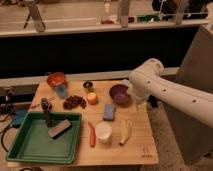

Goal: Place sponge in red bowl

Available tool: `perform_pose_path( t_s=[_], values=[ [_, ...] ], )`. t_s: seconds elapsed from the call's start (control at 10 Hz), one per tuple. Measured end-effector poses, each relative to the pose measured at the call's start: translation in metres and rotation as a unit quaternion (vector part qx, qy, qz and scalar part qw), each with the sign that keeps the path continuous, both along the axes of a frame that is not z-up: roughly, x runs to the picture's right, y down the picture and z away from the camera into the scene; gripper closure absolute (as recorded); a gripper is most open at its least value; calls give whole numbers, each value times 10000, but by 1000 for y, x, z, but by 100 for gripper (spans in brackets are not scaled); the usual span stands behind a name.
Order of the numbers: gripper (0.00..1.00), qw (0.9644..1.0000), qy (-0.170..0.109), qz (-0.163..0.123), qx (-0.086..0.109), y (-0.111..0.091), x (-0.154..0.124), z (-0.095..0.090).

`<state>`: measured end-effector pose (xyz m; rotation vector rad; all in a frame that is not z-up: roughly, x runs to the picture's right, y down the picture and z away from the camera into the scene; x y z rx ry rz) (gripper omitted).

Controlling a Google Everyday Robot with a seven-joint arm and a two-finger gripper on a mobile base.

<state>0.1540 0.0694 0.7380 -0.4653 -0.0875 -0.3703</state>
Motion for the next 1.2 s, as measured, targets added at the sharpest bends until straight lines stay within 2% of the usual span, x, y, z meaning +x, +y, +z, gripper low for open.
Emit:
perform_pose_path(
  t_s=[0.5,0.7,1.0,1.2],
  values=[
    [20,9993,-277,-237,71,-6,-18,9],
    [20,9984,-413,-371,84,-9,-38,14],
    [20,9968,-553,-575,108,-10,-46,21],
    [20,9953,-683,-679,81,-7,-62,32]
  ],
)
